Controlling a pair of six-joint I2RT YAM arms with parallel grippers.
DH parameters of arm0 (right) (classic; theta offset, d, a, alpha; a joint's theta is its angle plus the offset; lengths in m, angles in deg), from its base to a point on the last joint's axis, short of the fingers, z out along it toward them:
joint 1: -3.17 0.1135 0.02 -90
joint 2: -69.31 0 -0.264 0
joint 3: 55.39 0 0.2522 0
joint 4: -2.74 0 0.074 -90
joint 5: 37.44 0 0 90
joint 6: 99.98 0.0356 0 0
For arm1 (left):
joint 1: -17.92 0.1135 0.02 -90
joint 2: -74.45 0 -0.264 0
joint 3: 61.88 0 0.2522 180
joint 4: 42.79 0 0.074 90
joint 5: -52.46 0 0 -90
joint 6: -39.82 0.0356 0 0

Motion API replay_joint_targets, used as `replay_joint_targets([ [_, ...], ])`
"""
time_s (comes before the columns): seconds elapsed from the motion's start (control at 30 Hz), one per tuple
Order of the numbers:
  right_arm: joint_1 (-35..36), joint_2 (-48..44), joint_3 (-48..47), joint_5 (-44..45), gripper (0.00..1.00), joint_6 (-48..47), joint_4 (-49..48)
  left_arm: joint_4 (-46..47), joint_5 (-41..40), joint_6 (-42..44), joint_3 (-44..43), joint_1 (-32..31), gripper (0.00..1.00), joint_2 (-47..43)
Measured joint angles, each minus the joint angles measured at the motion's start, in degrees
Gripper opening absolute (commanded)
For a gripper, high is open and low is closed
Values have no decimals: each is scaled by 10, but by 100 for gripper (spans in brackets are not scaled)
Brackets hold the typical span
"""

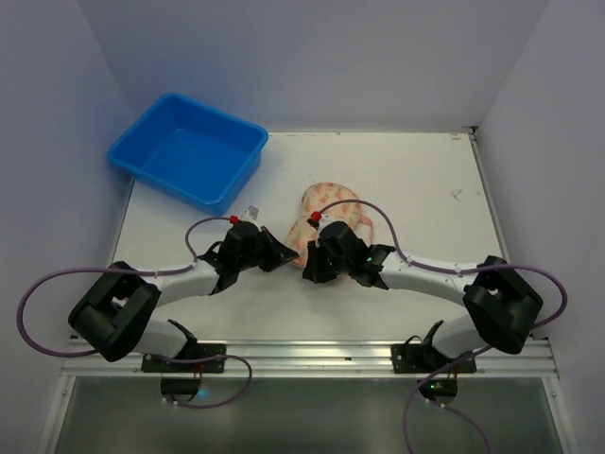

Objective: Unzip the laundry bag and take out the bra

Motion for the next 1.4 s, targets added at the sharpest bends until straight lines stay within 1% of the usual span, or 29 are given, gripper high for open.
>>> replay_joint_targets([
  [0.1,-3,-50,9,36,0,0,50,1,12,2,0,14,0,-6],
  [0.17,-17,-94,23,46,0,-2,85,0,22,8,1,26,0,-10],
  [0.3,-86,-173,62,50,0,-4,137,-23,56,56,-8,54,0,-6],
  [0.37,-107,-203,80,49,0,-4,147,-46,84,92,-35,60,0,9],
  [0.47,-106,-224,86,32,0,-10,163,-78,114,151,-92,66,0,44],
  [0.53,-105,-225,86,15,0,-14,156,-109,125,191,-139,73,7,72],
  [0.57,-102,-221,86,6,0,-14,150,-121,129,207,-162,75,20,89],
  [0.63,-94,-209,82,-1,0,-15,139,-139,131,229,-200,78,35,115],
  [0.67,-84,-191,73,-5,0,-14,133,-145,127,239,-219,82,54,130],
  [0.7,-75,-172,63,-10,0,-13,128,-149,121,247,-229,87,66,137],
  [0.73,-68,-156,53,-12,0,-13,125,-152,117,246,-235,92,84,140],
  [0.83,-43,-83,10,-18,0,-8,94,-158,106,236,-235,110,95,137],
  [0.93,-28,-16,-33,-24,0,-3,60,-162,93,219,-202,123,97,107],
  [1.1,-15,54,-75,-26,0,0,20,-153,80,180,-103,131,96,17],
  [1.23,-8,79,-78,-26,0,1,2,-127,91,142,-48,122,89,-13],
  [1.3,-4,88,-78,-27,0,2,-4,-116,91,128,-40,110,87,-14],
  [1.4,0,96,-78,-28,0,3,-5,-94,90,113,-39,80,78,-14],
])
